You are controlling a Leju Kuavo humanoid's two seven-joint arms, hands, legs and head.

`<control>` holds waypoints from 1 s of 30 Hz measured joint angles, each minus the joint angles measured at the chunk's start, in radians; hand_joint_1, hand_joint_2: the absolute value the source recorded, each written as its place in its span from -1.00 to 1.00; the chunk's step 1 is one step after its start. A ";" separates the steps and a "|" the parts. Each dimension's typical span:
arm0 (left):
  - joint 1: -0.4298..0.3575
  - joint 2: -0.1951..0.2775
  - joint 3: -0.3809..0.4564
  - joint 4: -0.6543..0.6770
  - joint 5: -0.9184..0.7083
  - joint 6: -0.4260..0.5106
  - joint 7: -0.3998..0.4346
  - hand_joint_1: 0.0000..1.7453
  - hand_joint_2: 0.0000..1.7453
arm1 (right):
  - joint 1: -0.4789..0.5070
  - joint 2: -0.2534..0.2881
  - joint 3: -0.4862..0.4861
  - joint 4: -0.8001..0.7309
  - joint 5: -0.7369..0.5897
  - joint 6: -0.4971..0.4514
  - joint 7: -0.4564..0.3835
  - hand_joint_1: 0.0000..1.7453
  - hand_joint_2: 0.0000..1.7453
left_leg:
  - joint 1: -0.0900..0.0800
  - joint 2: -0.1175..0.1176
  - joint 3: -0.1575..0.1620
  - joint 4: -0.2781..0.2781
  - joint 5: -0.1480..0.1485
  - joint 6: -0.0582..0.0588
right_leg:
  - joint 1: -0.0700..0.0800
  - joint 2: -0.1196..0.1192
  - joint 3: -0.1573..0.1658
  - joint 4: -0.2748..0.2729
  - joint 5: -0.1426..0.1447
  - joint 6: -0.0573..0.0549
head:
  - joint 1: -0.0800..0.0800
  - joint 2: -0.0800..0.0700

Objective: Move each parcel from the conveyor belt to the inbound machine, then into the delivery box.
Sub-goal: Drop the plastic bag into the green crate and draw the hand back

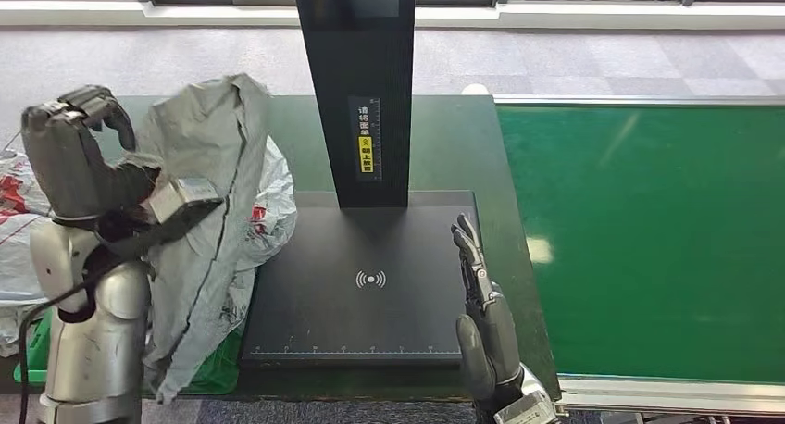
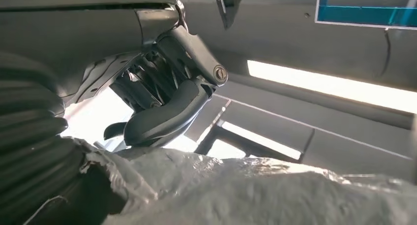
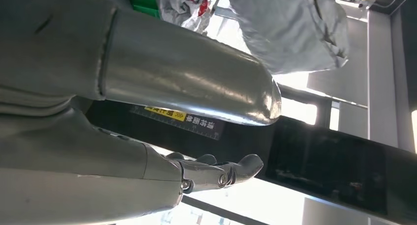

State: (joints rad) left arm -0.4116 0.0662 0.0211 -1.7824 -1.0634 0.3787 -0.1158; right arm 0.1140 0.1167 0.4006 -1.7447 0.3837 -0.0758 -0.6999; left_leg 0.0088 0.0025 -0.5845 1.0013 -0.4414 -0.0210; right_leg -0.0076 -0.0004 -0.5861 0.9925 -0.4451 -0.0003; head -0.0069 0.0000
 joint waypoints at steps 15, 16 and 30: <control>-0.547 0.245 0.115 0.535 -0.045 -0.260 0.055 1.00 1.00 | -0.024 -0.003 0.000 0.000 -0.017 0.010 0.000 -1.00 -1.00 | 0.001 0.001 -0.003 0.000 0.002 -0.003 | 0.003 0.002 -0.004 0.001 0.003 -0.005 | 0.000 0.000; -0.548 0.245 0.115 0.555 -0.048 -0.254 0.053 1.00 1.00 | -0.023 -0.004 0.000 0.000 -0.018 0.008 0.000 -1.00 -1.00 | 0.001 0.002 -0.003 0.000 0.002 -0.003 | 0.003 0.002 -0.004 0.001 0.003 -0.005 | 0.000 0.000; -0.457 0.206 0.104 0.666 -0.077 -0.174 0.022 1.00 1.00 | -0.004 -0.015 0.000 0.000 0.005 -0.028 0.000 -1.00 -1.00 | 0.001 0.002 -0.003 0.000 0.002 -0.003 | 0.002 0.002 -0.005 0.001 0.003 -0.004 | 0.000 0.000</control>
State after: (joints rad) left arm -0.8685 0.2721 0.1250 -1.1168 -1.1399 0.2047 -0.0937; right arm 0.1100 0.1022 0.4005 -1.7445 0.3892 -0.1042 -0.7000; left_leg 0.0094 0.0045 -0.5877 1.0013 -0.4393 -0.0240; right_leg -0.0053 0.0021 -0.5908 0.9936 -0.4424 -0.0047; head -0.0069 0.0000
